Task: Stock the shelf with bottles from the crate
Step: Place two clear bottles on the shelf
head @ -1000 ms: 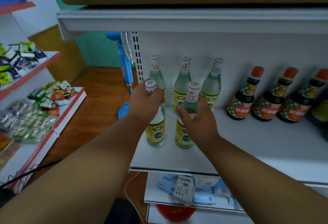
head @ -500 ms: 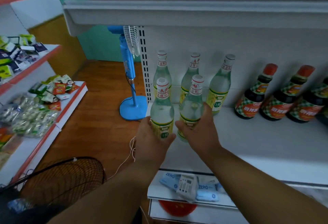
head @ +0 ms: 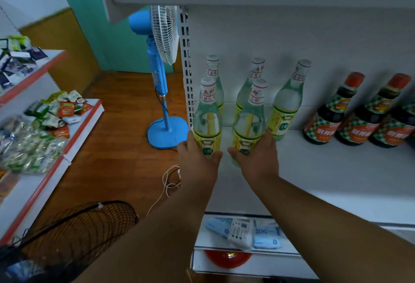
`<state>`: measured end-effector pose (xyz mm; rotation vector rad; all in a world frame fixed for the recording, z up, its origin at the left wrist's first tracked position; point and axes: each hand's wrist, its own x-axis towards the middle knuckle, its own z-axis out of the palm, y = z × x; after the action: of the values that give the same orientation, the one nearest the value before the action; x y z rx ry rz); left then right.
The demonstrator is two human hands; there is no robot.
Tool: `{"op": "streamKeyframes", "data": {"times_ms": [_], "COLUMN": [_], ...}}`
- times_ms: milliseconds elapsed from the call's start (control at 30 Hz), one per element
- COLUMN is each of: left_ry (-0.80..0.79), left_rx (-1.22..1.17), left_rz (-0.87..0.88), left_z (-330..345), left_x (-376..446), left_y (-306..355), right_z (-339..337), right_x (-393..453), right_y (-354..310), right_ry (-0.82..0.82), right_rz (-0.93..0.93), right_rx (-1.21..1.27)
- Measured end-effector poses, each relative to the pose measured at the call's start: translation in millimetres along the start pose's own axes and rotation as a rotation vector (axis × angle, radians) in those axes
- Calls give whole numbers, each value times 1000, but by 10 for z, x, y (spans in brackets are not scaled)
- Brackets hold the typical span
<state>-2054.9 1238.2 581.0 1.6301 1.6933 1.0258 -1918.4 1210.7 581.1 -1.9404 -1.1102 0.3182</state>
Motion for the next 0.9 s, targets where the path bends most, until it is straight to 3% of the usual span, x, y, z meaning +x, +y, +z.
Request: {"op": "streamKeyframes", "data": {"times_ms": [900], "left_ry": [-20], "left_rx": [57], "left_rz": [1], "left_z": [61], "left_x": [150], "left_y": [63], "right_z": [-30], "right_x": [166], "right_y": [-27], "right_ry": [-75], "right_rz": [14], "right_rx": [-14]}}
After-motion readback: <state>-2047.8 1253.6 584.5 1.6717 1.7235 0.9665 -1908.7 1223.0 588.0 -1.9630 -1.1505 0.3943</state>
